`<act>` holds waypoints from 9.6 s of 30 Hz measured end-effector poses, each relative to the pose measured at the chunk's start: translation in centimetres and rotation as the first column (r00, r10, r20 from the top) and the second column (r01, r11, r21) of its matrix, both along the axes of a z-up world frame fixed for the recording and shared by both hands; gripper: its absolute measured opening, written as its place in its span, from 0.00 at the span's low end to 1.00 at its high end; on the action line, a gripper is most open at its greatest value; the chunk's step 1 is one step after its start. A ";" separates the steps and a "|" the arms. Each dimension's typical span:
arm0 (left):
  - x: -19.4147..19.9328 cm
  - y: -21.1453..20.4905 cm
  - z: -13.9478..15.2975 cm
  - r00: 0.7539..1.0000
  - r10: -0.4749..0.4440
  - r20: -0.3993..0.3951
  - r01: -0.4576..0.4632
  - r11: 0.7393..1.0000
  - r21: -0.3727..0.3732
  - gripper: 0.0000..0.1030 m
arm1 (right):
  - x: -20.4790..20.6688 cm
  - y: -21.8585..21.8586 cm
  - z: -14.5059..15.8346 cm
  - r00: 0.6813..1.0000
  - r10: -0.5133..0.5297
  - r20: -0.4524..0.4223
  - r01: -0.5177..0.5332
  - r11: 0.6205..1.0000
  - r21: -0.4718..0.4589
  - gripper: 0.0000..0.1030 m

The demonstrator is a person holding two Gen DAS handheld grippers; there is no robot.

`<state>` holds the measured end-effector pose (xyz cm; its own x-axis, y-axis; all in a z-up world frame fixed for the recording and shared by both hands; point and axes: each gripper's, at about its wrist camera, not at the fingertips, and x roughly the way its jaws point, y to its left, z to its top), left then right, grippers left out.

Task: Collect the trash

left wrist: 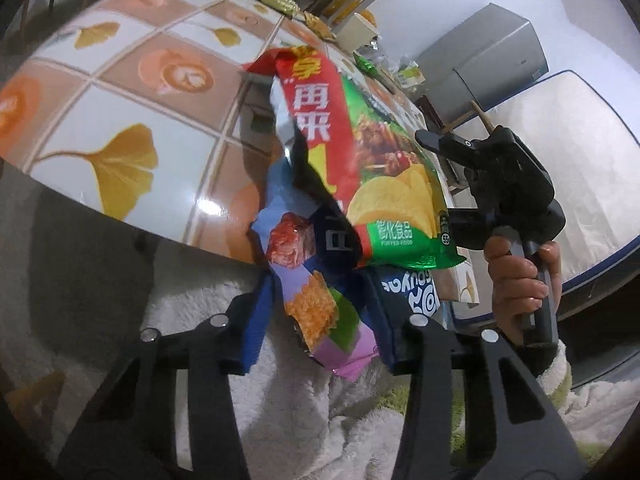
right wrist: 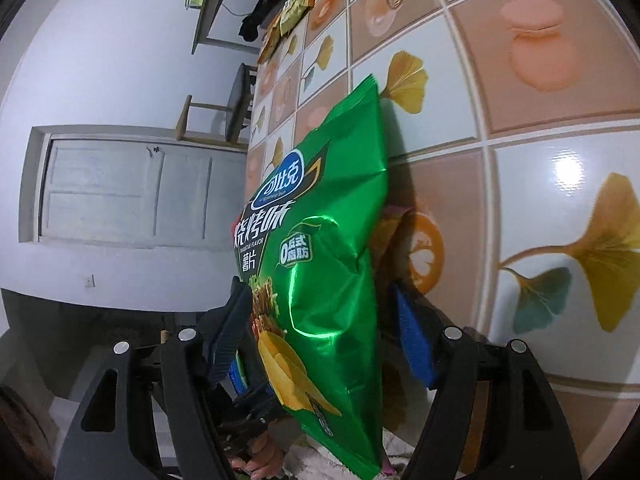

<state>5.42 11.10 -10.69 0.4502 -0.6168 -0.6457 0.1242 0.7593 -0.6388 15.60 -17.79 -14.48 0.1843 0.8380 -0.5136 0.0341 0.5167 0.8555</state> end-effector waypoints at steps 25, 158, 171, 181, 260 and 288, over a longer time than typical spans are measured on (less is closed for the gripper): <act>0.6 0.7 -0.5 1.000 0.007 0.018 -0.006 0.998 -0.061 0.02 | -0.7 -1.6 0.7 0.999 -0.051 0.019 0.050 0.998 0.047 0.44; -3.9 -28.6 14.0 0.872 -0.283 0.400 0.015 0.831 0.556 0.92 | -33.1 -17.7 16.0 0.485 -0.318 0.814 0.872 0.244 -0.424 0.94; -1.8 -21.8 7.5 0.979 -0.108 0.174 -0.027 0.773 0.634 0.92 | -26.2 -11.7 7.8 0.814 -0.318 0.487 0.565 0.233 -0.792 0.94; -2.0 -21.0 8.0 0.973 -0.111 0.203 -0.051 0.756 0.653 0.92 | -26.2 -11.6 8.9 0.786 -0.334 0.521 0.595 0.176 -0.784 0.94; -3.1 -20.2 9.1 0.971 -0.100 0.216 -0.065 0.763 0.643 0.92 | -27.3 -11.5 9.7 0.755 -0.346 0.557 0.629 0.144 -0.764 0.94; -3.1 -20.3 9.0 0.972 -0.099 0.214 -0.064 0.762 0.644 0.92 | -27.2 -11.6 9.8 0.755 -0.346 0.557 0.630 0.147 -0.763 0.94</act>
